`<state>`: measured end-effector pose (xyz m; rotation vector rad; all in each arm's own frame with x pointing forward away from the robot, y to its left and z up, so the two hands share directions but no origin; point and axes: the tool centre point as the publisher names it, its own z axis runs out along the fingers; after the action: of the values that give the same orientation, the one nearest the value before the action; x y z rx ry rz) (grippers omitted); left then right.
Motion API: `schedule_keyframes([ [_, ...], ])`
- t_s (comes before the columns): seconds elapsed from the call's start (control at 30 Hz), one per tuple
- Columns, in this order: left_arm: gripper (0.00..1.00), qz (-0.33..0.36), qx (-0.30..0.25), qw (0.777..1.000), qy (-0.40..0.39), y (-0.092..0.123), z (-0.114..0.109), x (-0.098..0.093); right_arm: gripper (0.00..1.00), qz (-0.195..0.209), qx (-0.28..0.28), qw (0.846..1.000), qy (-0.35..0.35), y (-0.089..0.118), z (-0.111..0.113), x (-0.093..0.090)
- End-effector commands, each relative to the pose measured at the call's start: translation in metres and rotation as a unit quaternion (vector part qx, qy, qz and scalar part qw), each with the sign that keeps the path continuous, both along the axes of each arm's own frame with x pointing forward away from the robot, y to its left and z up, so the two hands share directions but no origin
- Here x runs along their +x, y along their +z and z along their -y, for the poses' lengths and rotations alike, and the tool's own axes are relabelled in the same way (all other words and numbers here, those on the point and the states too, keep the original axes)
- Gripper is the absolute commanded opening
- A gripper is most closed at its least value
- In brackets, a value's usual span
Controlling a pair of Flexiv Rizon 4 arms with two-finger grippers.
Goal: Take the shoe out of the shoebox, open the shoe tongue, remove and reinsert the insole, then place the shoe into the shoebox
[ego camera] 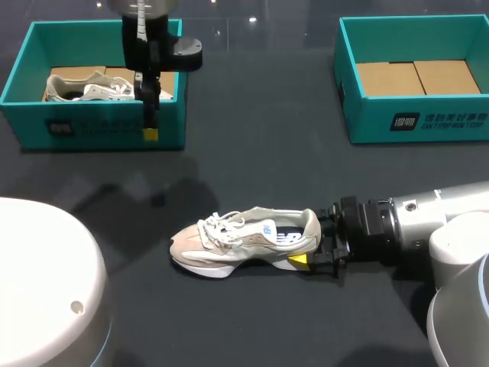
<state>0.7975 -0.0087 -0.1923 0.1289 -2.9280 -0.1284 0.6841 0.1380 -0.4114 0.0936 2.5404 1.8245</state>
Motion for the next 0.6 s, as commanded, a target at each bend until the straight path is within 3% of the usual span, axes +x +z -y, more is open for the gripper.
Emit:
schedule_keyframes([
  [0.03,1.00,-0.003,0.001,1.000,0.000,-0.0002,0.0005,0.0024,0.00,0.000,-0.001,1.000,0.000,-0.0005,-0.0015,-0.0003],
  [0.57,1.00,-0.003,0.001,1.000,0.000,-0.0002,0.0005,0.0024,0.00,0.000,-0.001,1.000,0.000,-0.0005,-0.0015,-0.0003],
  [0.6,1.00,0.013,-0.001,1.000,0.008,-0.0007,0.0047,-0.0046,0.00,0.000,-0.001,1.000,0.000,-0.0005,-0.0015,-0.0003],
])
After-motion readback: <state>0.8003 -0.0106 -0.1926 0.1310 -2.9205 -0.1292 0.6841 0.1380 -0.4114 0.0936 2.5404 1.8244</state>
